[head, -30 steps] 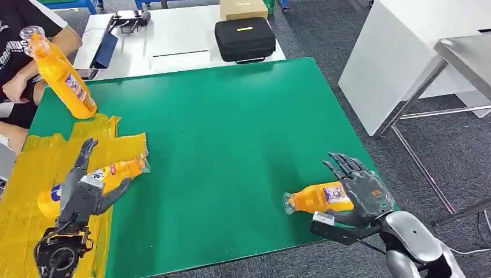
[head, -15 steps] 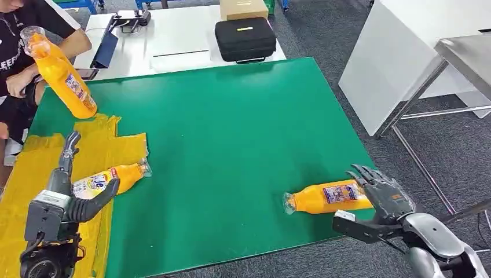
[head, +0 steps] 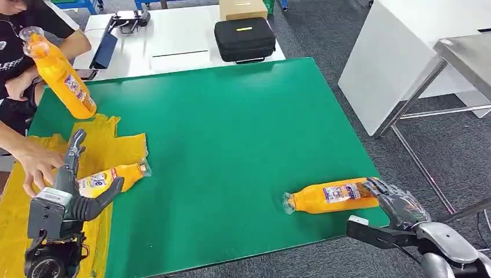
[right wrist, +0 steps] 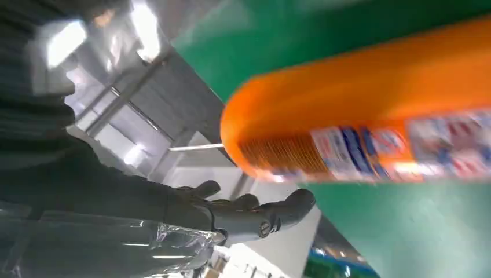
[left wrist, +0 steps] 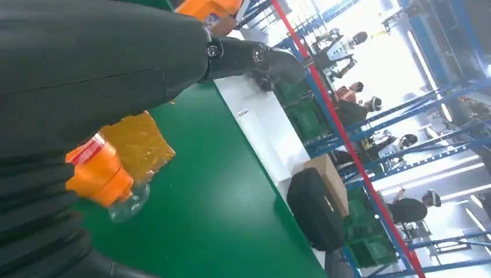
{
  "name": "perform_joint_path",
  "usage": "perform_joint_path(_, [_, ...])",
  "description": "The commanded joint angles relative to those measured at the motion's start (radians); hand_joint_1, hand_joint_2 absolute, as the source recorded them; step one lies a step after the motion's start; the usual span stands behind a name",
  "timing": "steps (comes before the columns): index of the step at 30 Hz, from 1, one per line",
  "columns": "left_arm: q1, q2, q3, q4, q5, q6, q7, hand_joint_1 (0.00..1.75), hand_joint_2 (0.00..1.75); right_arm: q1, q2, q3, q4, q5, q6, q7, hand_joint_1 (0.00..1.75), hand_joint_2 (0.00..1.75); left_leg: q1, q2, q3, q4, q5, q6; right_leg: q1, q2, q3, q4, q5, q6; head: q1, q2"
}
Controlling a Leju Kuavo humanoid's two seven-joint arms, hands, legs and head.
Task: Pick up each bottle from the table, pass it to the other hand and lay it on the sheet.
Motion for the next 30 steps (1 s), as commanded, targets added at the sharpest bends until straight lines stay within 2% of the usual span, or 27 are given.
perform_joint_path(1, [-0.054, -0.005, -0.054, 0.07, -0.005, 0.0, 0.011, 0.0, 1.75, -0.091, 0.076, 0.04, 0.197, 0.065, -0.051, 0.021, 0.0, 1.75, 0.001, -0.001, 0.01, -0.004, -0.002, -0.002, 0.001, 0.004, 0.011, -0.005, -0.001, -0.003, 0.0, 0.0])
perform_joint_path(3, [-0.055, -0.005, -0.056, 0.071, -0.005, 0.0, 0.011, 0.0, 1.75, -0.097, 0.079, 0.046, 0.203, 0.069, -0.052, 0.022, 0.0, 1.75, 0.001, 0.0, 0.004, -0.002, 0.0, -0.001, 0.001, 0.003, 0.005, -0.003, 0.0, -0.002, 0.0, 0.0])
perform_joint_path(5, [-0.055, -0.005, -0.056, 0.071, -0.005, 0.0, 0.011, 0.0, 1.75, -0.097, 0.079, 0.046, 0.203, 0.069, -0.052, 0.022, 0.0, 1.75, 0.001, 0.0, 0.008, -0.003, -0.001, -0.002, 0.001, 0.004, 0.009, -0.004, -0.001, -0.003, 0.0, 0.0])
perform_joint_path(7, [-0.055, -0.005, -0.056, 0.071, -0.005, 0.0, 0.011, 0.0, 1.75, -0.097, 0.079, 0.046, 0.203, 0.069, -0.052, 0.022, 0.0, 1.75, 0.001, -0.001, 0.004, -0.002, 0.0, -0.001, 0.001, 0.002, 0.005, -0.003, 0.0, -0.001, 0.0, 0.0])
perform_joint_path(10, [-0.055, -0.004, -0.056, 0.07, -0.005, 0.0, 0.011, 0.0, 1.75, -0.095, 0.076, 0.043, 0.203, 0.069, -0.052, 0.022, 0.0, 1.75, 0.001, 0.0, 0.008, -0.002, -0.002, -0.002, 0.001, 0.004, 0.009, -0.004, -0.001, -0.002, 0.0, 0.0])
perform_joint_path(11, [-0.055, -0.004, -0.056, 0.07, -0.005, 0.0, 0.011, 0.0, 1.75, -0.093, 0.076, 0.042, 0.199, 0.069, -0.052, 0.022, 0.0, 1.75, 0.001, 0.0, 0.004, -0.002, 0.0, -0.001, 0.0, 0.002, 0.004, -0.002, 0.0, -0.001, 0.0, 0.0])
perform_joint_path(16, [-0.055, -0.003, -0.067, 0.079, -0.003, 0.016, 0.025, 0.0, 1.75, -0.138, 0.117, 0.077, 0.23, 0.121, -0.085, 0.011, 0.0, 1.75, 0.001, 0.0, 0.009, -0.003, -0.001, -0.002, 0.001, 0.004, 0.01, -0.004, -0.001, -0.003, 0.0, 0.0])
perform_joint_path(18, [-0.046, -0.003, -0.061, 0.08, -0.004, 0.026, 0.029, 0.0, 1.75, -0.165, 0.119, 0.098, 0.242, 0.14, -0.112, 0.013, 0.0, 1.75, 0.001, 0.001, 0.004, -0.002, 0.0, -0.001, 0.001, 0.003, 0.004, -0.003, 0.0, -0.001, 0.0, 0.0])
perform_joint_path(19, [-0.044, -0.004, -0.061, 0.081, -0.005, 0.03, 0.03, 0.0, 1.75, -0.17, 0.121, 0.101, 0.243, 0.142, -0.121, 0.011, 0.0, 1.75, 0.001, 0.002, 0.008, -0.003, -0.001, -0.002, 0.001, 0.006, 0.008, -0.004, 0.0, -0.002, 0.0, 0.0])
perform_joint_path(25, [-0.038, -0.01, -0.056, 0.095, -0.016, 0.043, 0.037, 0.0, 1.75, -0.17, 0.133, 0.104, 0.172, 0.134, -0.142, -0.001, 0.0, 1.75, 0.001, 0.001, 0.004, -0.002, 0.0, -0.001, 0.0, 0.003, 0.004, -0.002, 0.0, -0.001, 0.0, 0.0])
perform_joint_path(30, [-0.03, -0.021, -0.05, 0.093, -0.021, 0.05, 0.04, 0.0, 1.75, -0.158, 0.128, 0.121, 0.061, 0.139, -0.154, -0.016, 0.0, 1.75, 0.0, 0.001, 0.008, -0.002, -0.002, -0.002, 0.0, 0.005, 0.008, -0.002, -0.002, -0.002, 0.0, 0.0])
